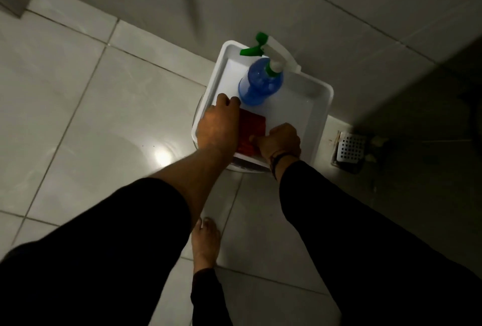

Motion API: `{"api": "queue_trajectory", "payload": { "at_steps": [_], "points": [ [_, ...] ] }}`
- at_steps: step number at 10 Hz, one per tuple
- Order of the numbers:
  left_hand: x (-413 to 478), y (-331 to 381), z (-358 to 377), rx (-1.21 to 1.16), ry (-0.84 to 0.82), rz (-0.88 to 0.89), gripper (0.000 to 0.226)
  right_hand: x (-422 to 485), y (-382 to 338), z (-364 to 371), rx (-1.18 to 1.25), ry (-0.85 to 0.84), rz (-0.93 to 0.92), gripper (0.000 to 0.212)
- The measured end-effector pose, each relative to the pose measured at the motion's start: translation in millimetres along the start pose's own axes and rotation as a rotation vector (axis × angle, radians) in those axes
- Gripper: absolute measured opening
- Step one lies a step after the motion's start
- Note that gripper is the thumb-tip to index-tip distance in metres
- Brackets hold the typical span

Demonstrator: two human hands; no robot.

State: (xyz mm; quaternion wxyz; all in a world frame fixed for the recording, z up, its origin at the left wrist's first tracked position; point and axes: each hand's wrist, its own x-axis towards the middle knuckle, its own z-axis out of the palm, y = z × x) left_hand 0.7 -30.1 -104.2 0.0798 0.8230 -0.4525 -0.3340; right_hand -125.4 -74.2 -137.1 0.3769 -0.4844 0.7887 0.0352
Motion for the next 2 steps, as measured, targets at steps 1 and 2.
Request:
{"api": "queue_trajectory", "payload": {
  "at_steps": [1,2],
  "points": [
    [-24,3,-19,-0.002,0.062,0.037,0.066,-23,-9,-8,-0.04,0.118,-0.031,0.075],
    [-52,-6,-41,-0.074,0.136,0.071,0.055,-55,-19,-19,0.1,0.174,-0.071,0.062]
  ]
}}
